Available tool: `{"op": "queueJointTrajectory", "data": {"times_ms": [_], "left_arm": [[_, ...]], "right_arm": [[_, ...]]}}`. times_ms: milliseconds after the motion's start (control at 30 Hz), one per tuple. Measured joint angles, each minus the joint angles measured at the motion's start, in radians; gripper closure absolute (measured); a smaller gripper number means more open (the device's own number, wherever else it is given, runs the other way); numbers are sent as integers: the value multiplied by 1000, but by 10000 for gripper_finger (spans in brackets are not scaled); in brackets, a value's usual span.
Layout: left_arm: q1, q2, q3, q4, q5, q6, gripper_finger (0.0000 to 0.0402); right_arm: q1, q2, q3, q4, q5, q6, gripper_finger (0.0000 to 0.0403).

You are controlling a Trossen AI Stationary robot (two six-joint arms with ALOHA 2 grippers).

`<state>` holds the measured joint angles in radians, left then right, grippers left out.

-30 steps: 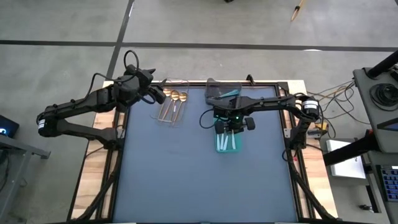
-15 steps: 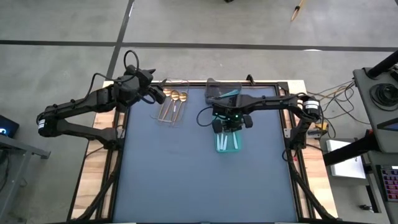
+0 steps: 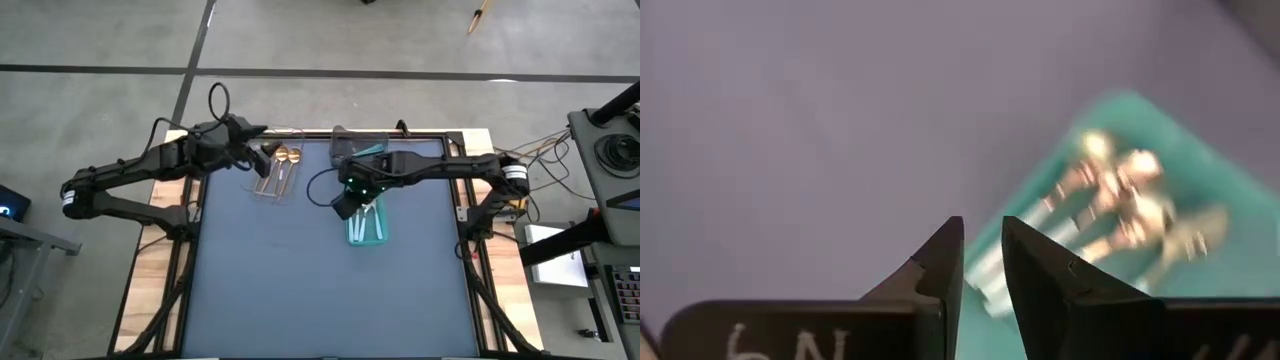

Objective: Sort silverware by color (type)
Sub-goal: Return to Home Position

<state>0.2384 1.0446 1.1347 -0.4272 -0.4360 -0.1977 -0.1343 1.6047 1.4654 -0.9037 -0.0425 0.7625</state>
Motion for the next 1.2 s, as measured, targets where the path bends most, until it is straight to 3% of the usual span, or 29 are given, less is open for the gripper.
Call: {"op": "queueJointTrajectory", "data": {"times_ms": [233,300,567,800,867,1100,1200], "left_arm": [[-40,10,0,39,158,-161,125],[-89,13,0,99,159,-167,125],[-353,6,0,114,-232,-196,127],[-514,0,0,-79,-498,-492,143],[-521,4,0,-111,-493,-515,147],[-521,43,0,-85,-276,-546,149],[-521,56,0,-70,-297,-590,149]], "right_arm": [[12,-93,-3,157,21,-294,348],[12,-140,-13,182,19,-385,352],[12,-391,-150,270,15,-714,367],[7,-666,-428,428,-13,-808,370],[7,-731,-492,446,-10,-808,370],[7,-886,-608,436,1,-716,369],[7,-919,-623,434,0,-655,369]]}}
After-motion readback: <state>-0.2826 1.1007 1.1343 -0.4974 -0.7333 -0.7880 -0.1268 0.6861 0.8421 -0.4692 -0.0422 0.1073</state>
